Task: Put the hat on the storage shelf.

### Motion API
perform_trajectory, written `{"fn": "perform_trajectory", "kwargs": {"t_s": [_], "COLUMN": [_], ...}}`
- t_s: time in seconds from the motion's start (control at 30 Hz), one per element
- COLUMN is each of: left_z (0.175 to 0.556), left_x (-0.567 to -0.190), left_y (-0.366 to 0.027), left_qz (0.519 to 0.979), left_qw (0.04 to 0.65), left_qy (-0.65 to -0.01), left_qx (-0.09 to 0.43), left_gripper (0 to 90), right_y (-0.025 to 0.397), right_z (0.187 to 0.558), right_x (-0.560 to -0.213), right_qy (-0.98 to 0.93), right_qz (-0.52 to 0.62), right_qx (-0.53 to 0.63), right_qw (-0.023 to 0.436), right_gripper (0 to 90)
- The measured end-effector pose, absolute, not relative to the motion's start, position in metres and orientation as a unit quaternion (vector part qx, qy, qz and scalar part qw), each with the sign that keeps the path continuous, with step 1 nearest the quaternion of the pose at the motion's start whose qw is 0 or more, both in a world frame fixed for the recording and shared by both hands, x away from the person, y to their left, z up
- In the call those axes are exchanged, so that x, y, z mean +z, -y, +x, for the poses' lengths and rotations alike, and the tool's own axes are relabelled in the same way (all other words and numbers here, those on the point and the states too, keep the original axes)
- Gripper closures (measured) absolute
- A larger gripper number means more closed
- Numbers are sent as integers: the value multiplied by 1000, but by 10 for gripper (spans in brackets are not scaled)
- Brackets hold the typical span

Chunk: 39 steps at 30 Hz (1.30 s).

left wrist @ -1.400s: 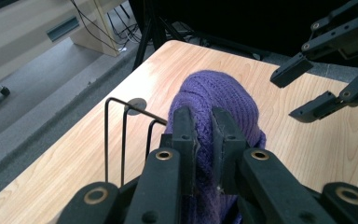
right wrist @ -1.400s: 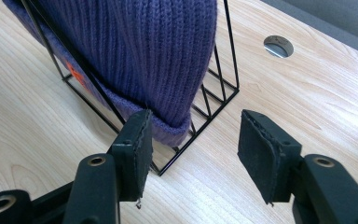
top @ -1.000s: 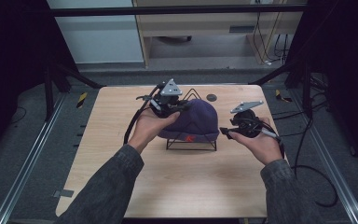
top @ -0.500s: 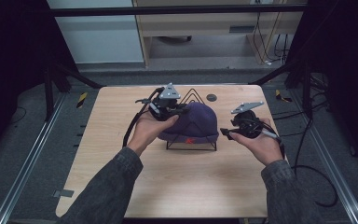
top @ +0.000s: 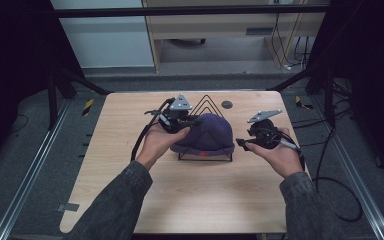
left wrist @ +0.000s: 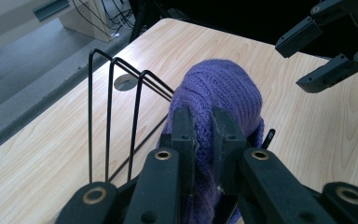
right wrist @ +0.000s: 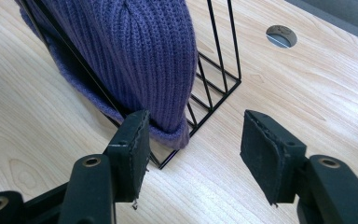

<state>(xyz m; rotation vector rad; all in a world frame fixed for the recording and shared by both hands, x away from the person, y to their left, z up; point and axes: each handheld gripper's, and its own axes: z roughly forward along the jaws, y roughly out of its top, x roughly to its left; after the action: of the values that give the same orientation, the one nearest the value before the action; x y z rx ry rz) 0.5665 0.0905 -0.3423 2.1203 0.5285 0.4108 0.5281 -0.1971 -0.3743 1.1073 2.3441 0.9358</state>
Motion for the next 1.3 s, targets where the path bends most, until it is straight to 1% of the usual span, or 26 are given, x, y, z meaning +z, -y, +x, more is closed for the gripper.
{"fn": "perform_trajectory", "kwargs": {"t_s": [1.0, 1.17, 1.3], "left_z": [565, 564, 563], "left_x": [-360, -361, -362], "left_y": [-98, -99, -99], "left_qz": [855, 853, 851], "left_qw": [442, 444, 445], "left_qy": [-224, -226, -230], "left_qx": [156, 156, 160], "left_gripper": [788, 777, 747], "right_y": [194, 193, 193], "right_z": [528, 527, 527], "right_x": [-376, -377, -377], "right_qy": [-838, -838, -838], "right_qz": [393, 395, 393], "right_qx": [330, 330, 330], "right_qw": [186, 183, 184], "right_gripper": [405, 401, 400]}}
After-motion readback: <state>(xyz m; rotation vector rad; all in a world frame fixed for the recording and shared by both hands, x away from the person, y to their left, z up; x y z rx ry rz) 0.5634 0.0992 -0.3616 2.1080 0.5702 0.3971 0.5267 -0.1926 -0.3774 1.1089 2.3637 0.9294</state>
